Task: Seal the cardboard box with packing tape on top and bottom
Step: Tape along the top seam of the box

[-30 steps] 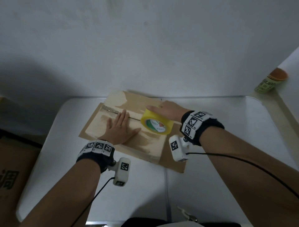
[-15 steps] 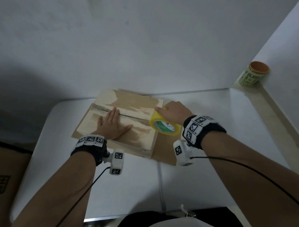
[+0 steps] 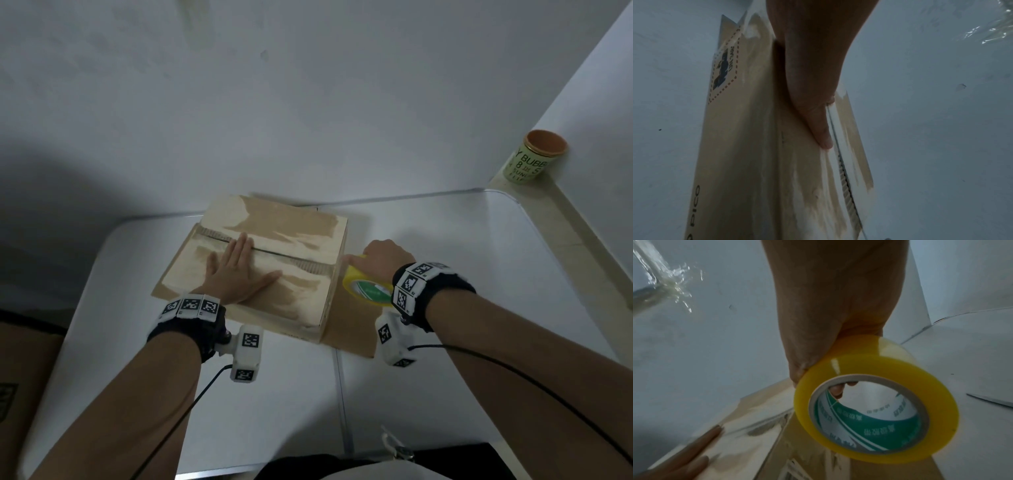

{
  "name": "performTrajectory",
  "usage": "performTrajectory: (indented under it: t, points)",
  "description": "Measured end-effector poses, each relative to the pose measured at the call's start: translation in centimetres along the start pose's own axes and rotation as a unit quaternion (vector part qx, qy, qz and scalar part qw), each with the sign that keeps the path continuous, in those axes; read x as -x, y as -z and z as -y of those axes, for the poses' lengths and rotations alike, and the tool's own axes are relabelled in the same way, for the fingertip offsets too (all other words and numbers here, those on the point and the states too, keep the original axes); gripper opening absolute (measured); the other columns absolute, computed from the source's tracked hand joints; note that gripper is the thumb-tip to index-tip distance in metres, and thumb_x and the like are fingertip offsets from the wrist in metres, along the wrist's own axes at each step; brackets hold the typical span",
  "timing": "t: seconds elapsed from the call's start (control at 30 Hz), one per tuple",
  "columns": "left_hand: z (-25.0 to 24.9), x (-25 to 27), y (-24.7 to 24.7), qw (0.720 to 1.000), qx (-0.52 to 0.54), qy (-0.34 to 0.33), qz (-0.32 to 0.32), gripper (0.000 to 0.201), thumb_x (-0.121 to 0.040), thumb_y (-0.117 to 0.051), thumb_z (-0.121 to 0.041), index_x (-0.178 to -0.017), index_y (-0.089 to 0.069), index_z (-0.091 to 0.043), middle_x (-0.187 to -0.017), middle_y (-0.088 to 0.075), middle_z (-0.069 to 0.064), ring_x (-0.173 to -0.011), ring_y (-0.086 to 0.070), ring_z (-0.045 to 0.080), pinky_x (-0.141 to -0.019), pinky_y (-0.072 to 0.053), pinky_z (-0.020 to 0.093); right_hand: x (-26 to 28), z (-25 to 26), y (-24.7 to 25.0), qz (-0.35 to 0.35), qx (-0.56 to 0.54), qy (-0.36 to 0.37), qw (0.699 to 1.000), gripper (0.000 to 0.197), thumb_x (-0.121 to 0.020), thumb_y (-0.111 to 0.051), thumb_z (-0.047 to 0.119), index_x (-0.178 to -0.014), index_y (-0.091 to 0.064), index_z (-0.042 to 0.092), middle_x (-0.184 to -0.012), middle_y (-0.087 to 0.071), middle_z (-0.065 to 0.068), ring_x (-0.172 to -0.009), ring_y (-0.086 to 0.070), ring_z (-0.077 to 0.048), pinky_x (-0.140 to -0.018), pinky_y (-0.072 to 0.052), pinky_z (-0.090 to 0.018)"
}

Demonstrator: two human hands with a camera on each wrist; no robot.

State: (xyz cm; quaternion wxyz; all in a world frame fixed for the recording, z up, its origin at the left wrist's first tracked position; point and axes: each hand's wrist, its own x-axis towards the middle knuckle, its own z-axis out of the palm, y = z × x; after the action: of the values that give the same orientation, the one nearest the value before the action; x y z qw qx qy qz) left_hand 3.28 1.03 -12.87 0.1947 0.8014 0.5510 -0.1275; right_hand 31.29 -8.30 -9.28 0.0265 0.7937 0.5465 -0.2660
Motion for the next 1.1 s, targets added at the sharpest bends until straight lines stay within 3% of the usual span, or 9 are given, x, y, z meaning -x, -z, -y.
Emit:
performTrajectory:
  t: [0.1,0.33,0.5,0.63,0.73,0.83,0.9,1.03,1.1]
  points:
    - [0.1,-0.1,-0.1,1.0,0.0,0.002,0.002,0.11,-0.071,-0.024,-0.088,-0.153,0.009,-0.023,-0.159,0.019,-0.01,-0.147,0.014,0.01,-0.118,0.007,0.051,-0.6,-0.4,-0.9,-0.004,-0.003,-0.001,1.0,0.064,-0.088,-0.036,0.069,-0.064,-0.051,0.012,-0.076,-0.058,-0.006,-0.074,-0.06,-0.025,-0.064,-0.044,-0.028]
    - [-0.2,-0.1,-0.3,1.0,0.002,0.005,-0.005,0.106,-0.076,-0.028,-0.084,-0.154,0.008,-0.022,-0.16,0.017,-0.008,-0.147,0.012,0.01,-0.118,0.006,0.05,-1.3,-0.8,-2.6,0.011,-0.023,-0.018,1.0,0.065,-0.089,-0.037,0.069,-0.087,-0.061,0.008,-0.084,-0.057,-0.005,-0.08,-0.058,-0.024,-0.072,-0.047,-0.032]
    - [-0.2,0.5,-0.7,0.998,-0.002,-0.012,-0.055,0.102,-0.08,-0.029,-0.08,-0.154,0.004,-0.019,-0.161,0.013,-0.005,-0.148,0.009,0.013,-0.117,0.004,0.05,-2.2,-0.4,-3.1,0.02,-0.011,-0.007,1.0,0.059,-0.091,-0.039,0.064,-0.078,-0.057,0.009,-0.078,-0.059,-0.005,-0.079,-0.063,-0.026,-0.07,-0.048,-0.032]
    - [-2.0,0.3,-1.3,0.998,-0.017,-0.021,-0.059,0.102,-0.085,-0.022,-0.075,-0.152,0.008,-0.004,-0.16,0.017,0.012,-0.147,0.015,0.025,-0.119,0.007,0.046,-2.4,0.0,-2.5,0.031,0.011,0.002,0.999,0.059,-0.092,-0.038,0.062,-0.087,-0.06,0.007,-0.082,-0.059,-0.007,-0.076,-0.059,-0.024,-0.071,-0.049,-0.031]
    - [-4.5,-0.2,-2.2,0.998,-0.014,-0.018,-0.057,0.111,-0.081,-0.011,-0.081,-0.149,0.012,0.004,-0.157,0.02,0.02,-0.146,0.019,0.03,-0.117,0.012,0.042,-2.4,0.2,-2.6,0.039,0.007,0.0,0.999,0.063,-0.094,-0.038,0.059,-0.098,-0.064,0.001,-0.091,-0.065,-0.012,-0.083,-0.064,-0.027,-0.076,-0.051,-0.034]
    - [-7.2,0.0,-3.0,0.987,-0.066,-0.144,-0.043,0.11,-0.075,0.012,-0.078,-0.15,0.01,0.002,-0.158,0.019,0.018,-0.146,0.019,0.028,-0.119,0.01,0.042,-2.1,0.4,-2.8,0.042,-0.004,-0.009,0.999,0.06,-0.095,-0.039,0.055,-0.102,-0.065,0.002,-0.099,-0.067,-0.014,-0.088,-0.065,-0.029,-0.078,-0.051,-0.036]
    - [-8.9,0.0,-3.4,0.97,-0.096,-0.223,-0.032,0.101,-0.079,0.018,-0.071,-0.15,0.009,0.001,-0.158,0.018,0.018,-0.146,0.019,0.026,-0.12,0.007,0.043,-1.9,0.6,-2.7,0.035,-0.004,-0.015,0.999,0.057,-0.095,-0.04,0.054,-0.103,-0.065,0.003,-0.1,-0.067,-0.013,-0.089,-0.065,-0.029,-0.078,-0.051,-0.035]
    - [-9.4,-0.2,-3.3,0.968,-0.102,-0.23,-0.018,0.088,-0.092,-0.006,-0.063,-0.151,0.007,0.001,-0.158,0.016,0.018,-0.147,0.015,0.028,-0.12,0.004,0.044,-1.6,0.9,-2.7,0.025,-0.001,-0.026,0.999,0.053,-0.097,-0.04,0.051,-0.1,-0.064,0.004,-0.101,-0.066,-0.013,-0.083,-0.061,-0.027,-0.072,-0.046,-0.032]
    - [-9.5,-0.2,-2.6,0.962,-0.089,-0.252,-0.049,0.08,-0.097,-0.019,-0.058,-0.152,-0.008,-0.002,-0.159,-0.002,0.021,-0.148,-0.004,0.034,-0.119,-0.012,0.05,-1.3,1.1,-2.9,0.026,-0.001,-0.024,0.999,0.05,-0.097,-0.038,0.049,-0.098,-0.062,0.005,-0.098,-0.065,-0.012,-0.083,-0.06,-0.027,-0.074,-0.046,-0.032]
